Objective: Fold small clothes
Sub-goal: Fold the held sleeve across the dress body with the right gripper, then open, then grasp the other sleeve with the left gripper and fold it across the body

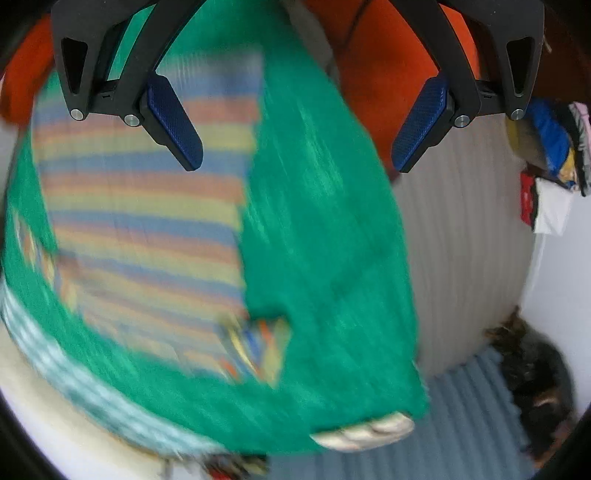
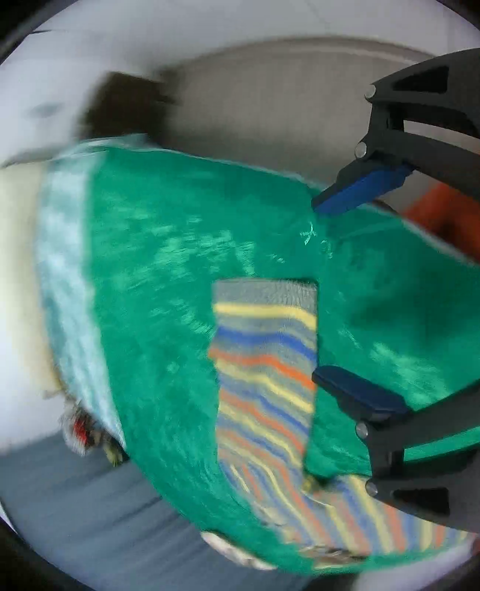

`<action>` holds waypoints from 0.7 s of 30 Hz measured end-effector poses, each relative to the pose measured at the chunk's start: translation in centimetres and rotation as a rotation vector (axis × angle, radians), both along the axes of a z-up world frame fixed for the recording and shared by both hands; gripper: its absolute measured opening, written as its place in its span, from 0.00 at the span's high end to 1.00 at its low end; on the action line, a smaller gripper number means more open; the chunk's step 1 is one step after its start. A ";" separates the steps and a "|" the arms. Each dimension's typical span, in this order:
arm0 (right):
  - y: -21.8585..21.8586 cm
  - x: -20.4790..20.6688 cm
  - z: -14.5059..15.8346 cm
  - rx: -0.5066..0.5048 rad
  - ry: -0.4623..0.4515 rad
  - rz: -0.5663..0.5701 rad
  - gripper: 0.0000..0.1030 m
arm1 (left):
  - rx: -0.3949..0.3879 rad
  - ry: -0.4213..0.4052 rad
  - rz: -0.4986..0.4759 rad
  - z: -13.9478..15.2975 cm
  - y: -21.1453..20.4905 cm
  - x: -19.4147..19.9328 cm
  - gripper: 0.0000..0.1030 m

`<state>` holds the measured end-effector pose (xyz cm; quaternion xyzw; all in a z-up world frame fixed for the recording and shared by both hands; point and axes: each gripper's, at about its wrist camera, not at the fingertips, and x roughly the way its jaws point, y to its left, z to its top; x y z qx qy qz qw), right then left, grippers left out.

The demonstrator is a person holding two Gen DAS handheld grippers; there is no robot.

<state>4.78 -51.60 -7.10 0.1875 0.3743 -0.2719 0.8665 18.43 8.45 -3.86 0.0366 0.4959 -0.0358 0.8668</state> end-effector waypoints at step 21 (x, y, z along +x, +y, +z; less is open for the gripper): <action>17.4 1.5 -3.9 0.066 0.000 0.394 0.19 | -0.290 -0.059 -0.024 -5.3 4.5 23.2 0.95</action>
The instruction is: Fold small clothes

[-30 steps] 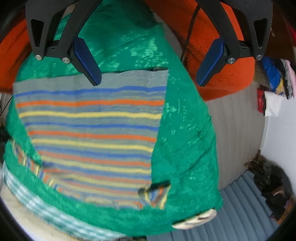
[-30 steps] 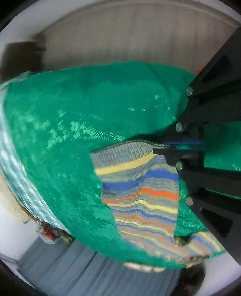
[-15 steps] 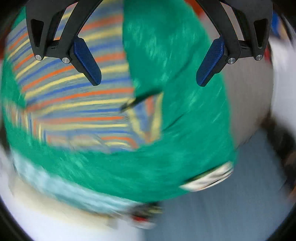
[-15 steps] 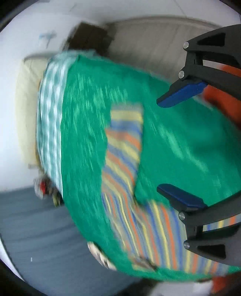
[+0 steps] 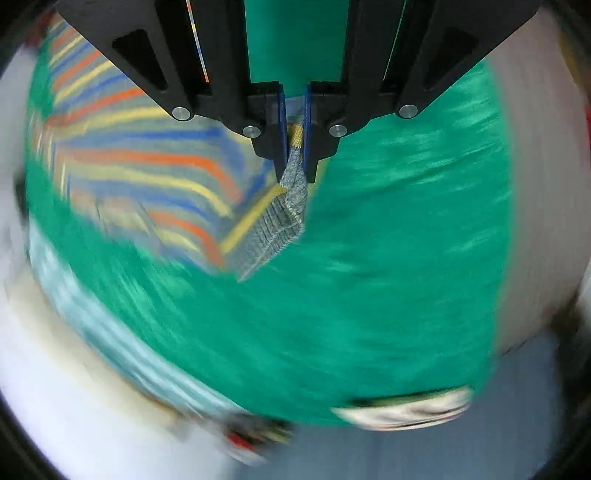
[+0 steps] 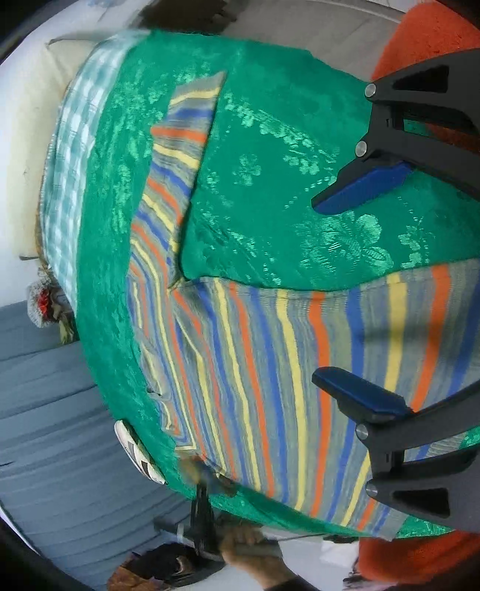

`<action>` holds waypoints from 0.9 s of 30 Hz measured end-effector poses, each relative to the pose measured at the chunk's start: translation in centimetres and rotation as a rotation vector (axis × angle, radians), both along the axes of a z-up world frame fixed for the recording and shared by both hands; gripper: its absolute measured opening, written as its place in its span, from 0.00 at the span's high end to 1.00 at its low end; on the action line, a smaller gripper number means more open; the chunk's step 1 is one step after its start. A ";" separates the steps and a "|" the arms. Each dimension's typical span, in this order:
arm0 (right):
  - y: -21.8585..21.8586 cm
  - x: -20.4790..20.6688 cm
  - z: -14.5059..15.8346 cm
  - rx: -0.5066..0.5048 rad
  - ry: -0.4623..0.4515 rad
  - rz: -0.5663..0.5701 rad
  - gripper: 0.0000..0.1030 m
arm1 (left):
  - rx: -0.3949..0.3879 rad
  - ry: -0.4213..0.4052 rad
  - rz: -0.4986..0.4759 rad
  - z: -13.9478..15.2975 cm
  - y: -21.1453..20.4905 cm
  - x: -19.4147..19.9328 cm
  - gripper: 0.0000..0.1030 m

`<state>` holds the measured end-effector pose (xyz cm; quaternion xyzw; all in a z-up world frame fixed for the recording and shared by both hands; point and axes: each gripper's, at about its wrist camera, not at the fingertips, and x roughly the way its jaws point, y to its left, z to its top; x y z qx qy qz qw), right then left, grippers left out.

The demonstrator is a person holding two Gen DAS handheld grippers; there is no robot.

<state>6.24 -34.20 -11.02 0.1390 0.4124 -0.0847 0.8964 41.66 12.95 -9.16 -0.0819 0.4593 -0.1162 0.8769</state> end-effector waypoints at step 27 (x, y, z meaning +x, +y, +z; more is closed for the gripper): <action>-5.1 8.7 4.3 0.026 0.067 0.065 0.19 | 0.200 0.033 0.027 -3.0 -0.6 -1.0 0.13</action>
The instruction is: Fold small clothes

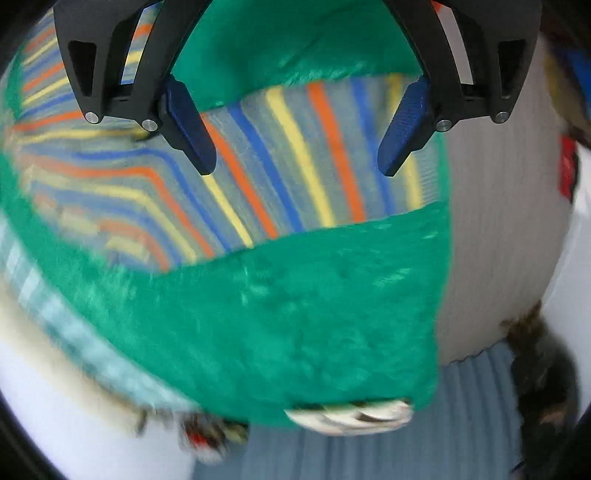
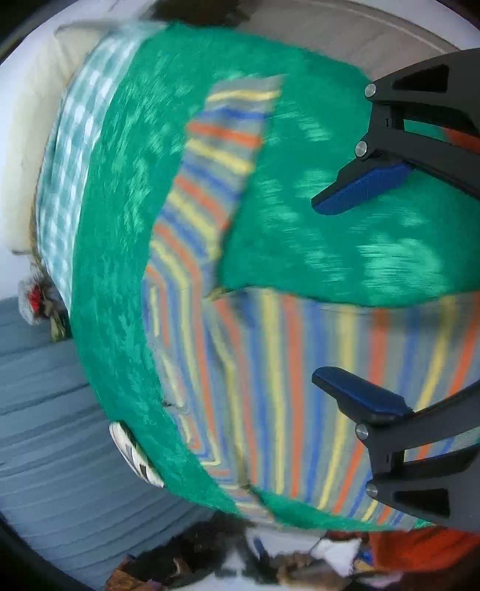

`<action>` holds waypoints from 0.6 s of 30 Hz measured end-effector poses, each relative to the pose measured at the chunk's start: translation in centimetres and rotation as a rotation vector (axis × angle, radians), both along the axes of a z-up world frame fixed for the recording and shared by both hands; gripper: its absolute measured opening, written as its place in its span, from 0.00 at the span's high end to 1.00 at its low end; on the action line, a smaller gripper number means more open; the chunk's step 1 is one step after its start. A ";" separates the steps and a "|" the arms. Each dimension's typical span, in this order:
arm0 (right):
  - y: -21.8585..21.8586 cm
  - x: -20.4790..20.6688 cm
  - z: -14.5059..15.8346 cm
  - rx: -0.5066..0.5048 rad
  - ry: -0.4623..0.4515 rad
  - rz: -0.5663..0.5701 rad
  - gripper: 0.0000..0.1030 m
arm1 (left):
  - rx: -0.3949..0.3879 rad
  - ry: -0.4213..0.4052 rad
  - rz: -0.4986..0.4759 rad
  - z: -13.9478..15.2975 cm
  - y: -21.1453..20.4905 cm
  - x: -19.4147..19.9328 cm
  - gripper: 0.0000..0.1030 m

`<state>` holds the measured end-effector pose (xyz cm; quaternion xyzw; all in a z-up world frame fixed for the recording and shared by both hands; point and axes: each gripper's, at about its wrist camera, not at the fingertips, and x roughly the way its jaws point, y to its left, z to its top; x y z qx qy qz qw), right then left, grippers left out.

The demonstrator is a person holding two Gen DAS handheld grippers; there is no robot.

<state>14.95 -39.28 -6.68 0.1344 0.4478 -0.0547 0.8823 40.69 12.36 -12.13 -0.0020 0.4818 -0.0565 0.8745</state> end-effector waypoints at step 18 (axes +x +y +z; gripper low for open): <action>2.0 -9.2 -3.7 0.307 0.238 0.188 0.20 | -0.279 0.414 -0.355 -2.0 -1.7 -26.7 0.37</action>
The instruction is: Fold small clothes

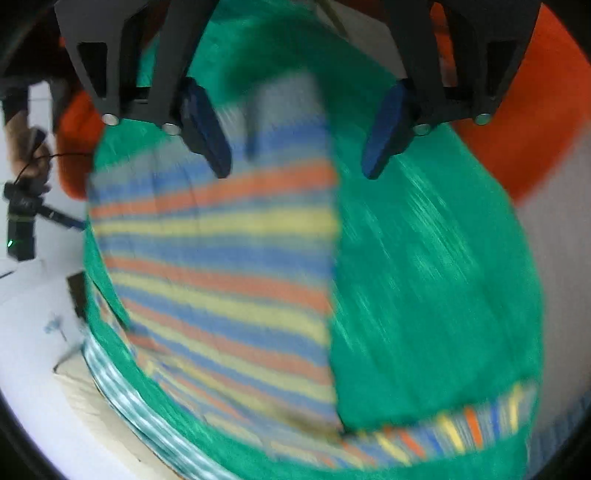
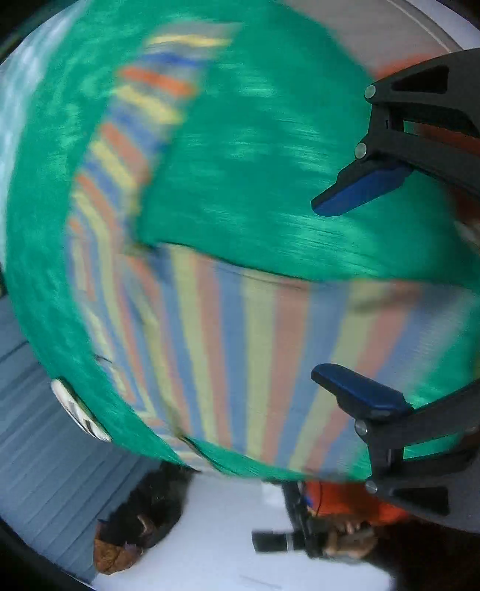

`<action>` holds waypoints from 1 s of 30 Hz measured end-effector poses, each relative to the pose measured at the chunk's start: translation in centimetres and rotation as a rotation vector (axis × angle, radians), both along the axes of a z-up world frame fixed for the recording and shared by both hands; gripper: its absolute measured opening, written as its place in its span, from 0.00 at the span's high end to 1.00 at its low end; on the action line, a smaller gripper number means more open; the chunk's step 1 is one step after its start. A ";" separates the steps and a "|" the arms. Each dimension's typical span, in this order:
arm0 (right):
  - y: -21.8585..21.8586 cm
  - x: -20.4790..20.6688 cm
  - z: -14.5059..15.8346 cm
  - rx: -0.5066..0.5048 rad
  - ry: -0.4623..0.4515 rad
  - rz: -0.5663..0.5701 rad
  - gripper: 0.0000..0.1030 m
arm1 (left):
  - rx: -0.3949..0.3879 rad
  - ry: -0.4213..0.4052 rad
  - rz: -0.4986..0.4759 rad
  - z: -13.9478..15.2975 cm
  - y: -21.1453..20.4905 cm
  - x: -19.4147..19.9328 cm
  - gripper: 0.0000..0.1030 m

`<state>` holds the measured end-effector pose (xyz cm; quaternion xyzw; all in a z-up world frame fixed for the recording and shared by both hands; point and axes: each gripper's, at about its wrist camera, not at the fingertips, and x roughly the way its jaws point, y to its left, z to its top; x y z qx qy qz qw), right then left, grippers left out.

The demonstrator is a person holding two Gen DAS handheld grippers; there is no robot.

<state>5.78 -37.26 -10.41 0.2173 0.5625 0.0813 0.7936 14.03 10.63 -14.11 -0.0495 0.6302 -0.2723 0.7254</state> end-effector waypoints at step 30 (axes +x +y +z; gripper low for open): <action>2.0 -7.9 -1.0 -0.210 0.133 -0.060 0.63 | 0.300 -0.264 0.208 6.4 3.6 -5.2 0.55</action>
